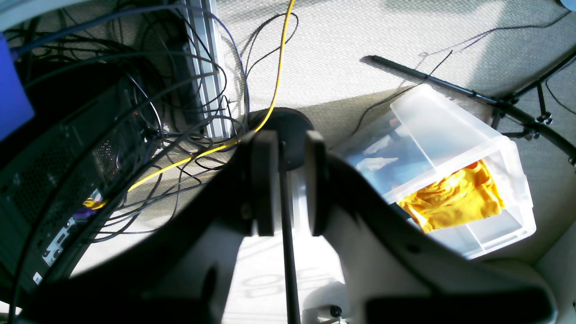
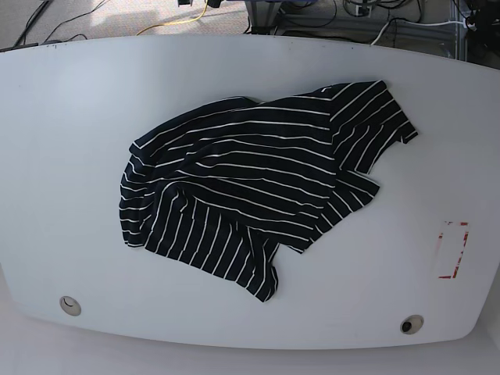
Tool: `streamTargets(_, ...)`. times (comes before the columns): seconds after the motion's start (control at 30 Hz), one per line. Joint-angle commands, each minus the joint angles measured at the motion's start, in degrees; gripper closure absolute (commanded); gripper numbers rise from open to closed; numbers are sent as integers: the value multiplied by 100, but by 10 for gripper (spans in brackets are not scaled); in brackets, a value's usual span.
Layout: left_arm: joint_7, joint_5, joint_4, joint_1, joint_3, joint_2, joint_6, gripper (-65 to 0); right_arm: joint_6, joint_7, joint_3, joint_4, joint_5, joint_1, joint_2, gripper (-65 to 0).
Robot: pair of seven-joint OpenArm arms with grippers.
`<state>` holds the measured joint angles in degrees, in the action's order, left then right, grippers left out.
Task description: Layout the t-shirt on the table in an organized manner, then fold the t-shirt properly
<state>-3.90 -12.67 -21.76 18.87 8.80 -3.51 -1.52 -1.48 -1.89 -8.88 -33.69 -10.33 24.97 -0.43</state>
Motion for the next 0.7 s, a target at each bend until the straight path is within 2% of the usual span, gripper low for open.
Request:
streamTargets(0.0, 8, -30, -190, 153, -29, -23, -33, -37, -27, 6, 14, -170, 18, 116, 5, -110)
streamTargets(0.3, 26, -57, -562, 438, -40, -34, -26, -43, -34, -29, 21, -513, 3, 333, -16, -112)
streamTargets(0.67, 39, -31, -1508, 1097, -69, -12, -44, -54, -38, 77, 23, -1070, 13, 752, -10, -108)
